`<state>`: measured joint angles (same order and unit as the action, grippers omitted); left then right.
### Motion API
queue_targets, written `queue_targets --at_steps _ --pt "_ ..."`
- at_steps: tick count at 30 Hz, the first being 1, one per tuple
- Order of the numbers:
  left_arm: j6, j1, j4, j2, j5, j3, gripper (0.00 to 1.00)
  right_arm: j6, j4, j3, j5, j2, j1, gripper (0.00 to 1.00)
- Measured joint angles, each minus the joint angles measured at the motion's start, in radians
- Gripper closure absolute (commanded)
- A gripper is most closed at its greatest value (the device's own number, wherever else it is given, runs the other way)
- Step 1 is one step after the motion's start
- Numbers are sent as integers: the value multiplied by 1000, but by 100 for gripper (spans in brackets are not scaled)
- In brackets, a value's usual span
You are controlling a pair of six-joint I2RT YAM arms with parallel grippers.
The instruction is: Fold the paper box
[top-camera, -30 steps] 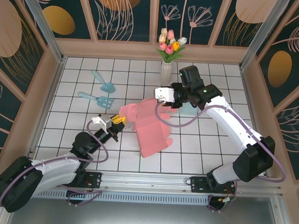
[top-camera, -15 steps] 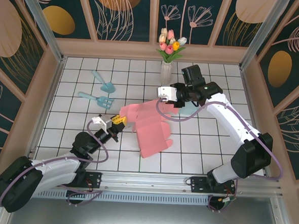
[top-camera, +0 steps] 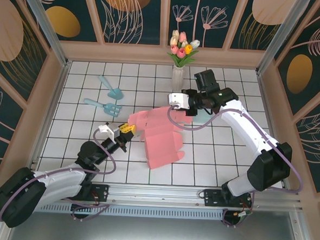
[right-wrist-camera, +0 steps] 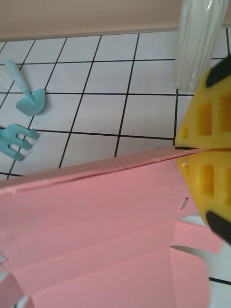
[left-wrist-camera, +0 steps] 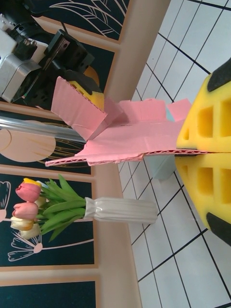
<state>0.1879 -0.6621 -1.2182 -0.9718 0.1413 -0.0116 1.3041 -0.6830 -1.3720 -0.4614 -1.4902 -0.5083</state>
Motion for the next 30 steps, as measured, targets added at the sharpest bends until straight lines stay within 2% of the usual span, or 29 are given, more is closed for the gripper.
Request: queue_targets --at_steps 2,4,6,9,13,17,21,25,28,30 --pt "6 0 41 -3 -32 -21 86 -4 -7 0 8 0 0 100" --pt "27 0 91 -15 -98 -55 66 -11 -15 -2 14 0 0 100" --pt "72 -3 148 -24 -196 -95 54 -32 -29 -2 23 0 0 100" --pt "176 -4 270 -12 -345 -150 48 -74 -44 -3 59 0 0 100" --pt "313 -4 476 45 -409 -218 52 -156 -58 -3 142 0 0 100" --pt "430 -5 660 90 -349 -315 56 -223 -50 7 241 0 0 100" --pt "528 -26 735 113 -248 -360 57 -267 -40 29 321 1 0 100" --pt "587 -123 770 106 -202 -379 61 -294 -28 29 358 5 1 100" --pt "608 -187 766 33 -174 -412 66 -298 -23 29 364 9 1 100" --pt "612 -196 766 -46 -171 -442 69 -298 -24 29 364 10 1 100"
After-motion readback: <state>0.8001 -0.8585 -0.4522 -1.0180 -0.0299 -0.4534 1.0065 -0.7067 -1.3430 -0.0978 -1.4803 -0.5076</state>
